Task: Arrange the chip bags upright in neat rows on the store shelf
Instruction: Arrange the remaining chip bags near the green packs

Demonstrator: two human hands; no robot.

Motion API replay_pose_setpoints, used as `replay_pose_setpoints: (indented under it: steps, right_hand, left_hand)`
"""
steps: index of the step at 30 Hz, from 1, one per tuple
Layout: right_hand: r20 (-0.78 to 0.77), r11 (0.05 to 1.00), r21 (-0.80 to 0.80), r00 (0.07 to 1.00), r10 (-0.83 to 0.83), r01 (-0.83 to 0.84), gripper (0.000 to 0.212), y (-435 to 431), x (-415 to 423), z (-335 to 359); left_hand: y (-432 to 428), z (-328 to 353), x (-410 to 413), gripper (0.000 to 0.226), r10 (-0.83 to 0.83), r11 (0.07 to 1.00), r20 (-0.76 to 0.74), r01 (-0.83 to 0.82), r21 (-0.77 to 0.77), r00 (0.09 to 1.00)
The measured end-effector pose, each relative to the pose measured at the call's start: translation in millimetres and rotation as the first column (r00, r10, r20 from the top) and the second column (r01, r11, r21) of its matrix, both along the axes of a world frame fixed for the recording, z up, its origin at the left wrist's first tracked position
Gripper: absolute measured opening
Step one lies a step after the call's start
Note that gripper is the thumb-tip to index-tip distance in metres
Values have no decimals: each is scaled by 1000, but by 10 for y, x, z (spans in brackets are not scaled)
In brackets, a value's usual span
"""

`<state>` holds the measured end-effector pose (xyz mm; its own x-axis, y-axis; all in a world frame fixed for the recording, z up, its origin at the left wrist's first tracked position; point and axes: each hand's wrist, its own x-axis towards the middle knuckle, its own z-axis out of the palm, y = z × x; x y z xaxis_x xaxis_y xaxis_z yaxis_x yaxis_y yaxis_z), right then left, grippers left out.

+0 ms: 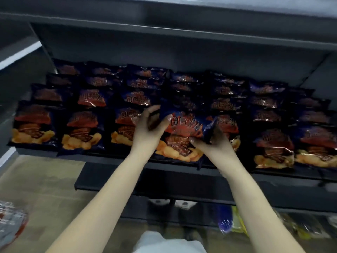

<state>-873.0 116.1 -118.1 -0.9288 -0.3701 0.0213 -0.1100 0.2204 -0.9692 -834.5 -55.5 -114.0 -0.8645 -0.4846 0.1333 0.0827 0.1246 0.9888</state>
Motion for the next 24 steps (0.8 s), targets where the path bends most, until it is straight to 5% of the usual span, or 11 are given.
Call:
replay_pose_setpoints:
  steps: [7, 13, 24]
  right_hand:
    - [103, 995, 40, 991, -91, 87, 49, -110, 193, -285]
    - [50, 976, 87, 978, -203, 198, 65, -322, 161, -390]
    - [4, 965, 135, 974, -226, 223, 61, -245, 179, -393]
  left_hand:
    - [6, -478, 342, 74, -159, 961, 190, 196, -197, 969]
    - [76, -594, 273, 78, -133, 950, 210, 185, -251, 969]
    - [194, -656, 200, 80, -104, 955, 160, 144, -261, 982]
